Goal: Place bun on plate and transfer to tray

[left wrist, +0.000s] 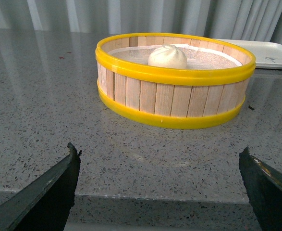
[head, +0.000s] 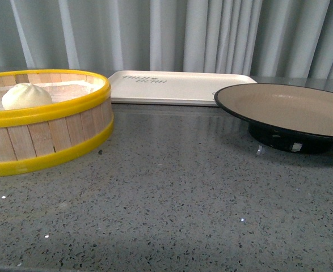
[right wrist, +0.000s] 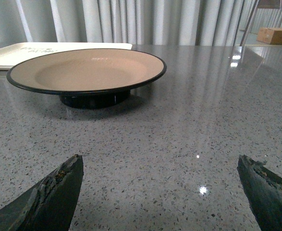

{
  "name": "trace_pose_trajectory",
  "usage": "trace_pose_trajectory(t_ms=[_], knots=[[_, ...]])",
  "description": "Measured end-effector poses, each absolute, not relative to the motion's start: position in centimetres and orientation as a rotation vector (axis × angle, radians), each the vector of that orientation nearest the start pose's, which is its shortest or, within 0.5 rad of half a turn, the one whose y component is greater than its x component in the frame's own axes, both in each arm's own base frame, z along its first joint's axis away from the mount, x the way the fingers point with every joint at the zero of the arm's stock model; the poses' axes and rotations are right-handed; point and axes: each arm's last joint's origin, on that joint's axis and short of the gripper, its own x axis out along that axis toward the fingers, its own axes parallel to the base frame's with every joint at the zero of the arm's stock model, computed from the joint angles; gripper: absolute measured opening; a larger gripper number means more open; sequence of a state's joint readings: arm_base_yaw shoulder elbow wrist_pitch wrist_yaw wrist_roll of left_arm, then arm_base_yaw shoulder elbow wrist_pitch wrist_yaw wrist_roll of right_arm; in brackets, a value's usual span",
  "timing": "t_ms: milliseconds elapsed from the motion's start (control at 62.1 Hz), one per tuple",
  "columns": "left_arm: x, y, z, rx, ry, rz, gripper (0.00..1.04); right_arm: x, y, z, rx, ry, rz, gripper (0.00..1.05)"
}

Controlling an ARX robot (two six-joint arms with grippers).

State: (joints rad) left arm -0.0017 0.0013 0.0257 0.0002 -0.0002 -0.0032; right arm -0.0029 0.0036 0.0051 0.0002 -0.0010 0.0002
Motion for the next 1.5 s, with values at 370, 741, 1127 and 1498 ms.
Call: trace_pose_trajectory(t_ms=[370, 741, 1127, 1498], knots=[[9.6, 0.0, 17.2, -0.003, -0.025, -0.002, 0.98, 9.8, 0.0, 16.5, 0.000, -0.002, -0.002, 0.96], [9.6, 0.0, 17.2, -0.003, -0.025, -0.002, 0.98, 9.8, 0.0, 16.5, 0.000, -0.002, -0.002, 0.96], [10.7, 0.3, 18.9, -0.151, 0.319, 0.212, 0.98, 9.8, 0.0, 16.5, 0.000, -0.002, -0.001, 0.96], [17.2, 1.4, 29.1, -0.191, 0.056, 0.177, 0.98, 9.8, 0.0, 16.5, 0.000, -0.002, -0.002, 0.96]])
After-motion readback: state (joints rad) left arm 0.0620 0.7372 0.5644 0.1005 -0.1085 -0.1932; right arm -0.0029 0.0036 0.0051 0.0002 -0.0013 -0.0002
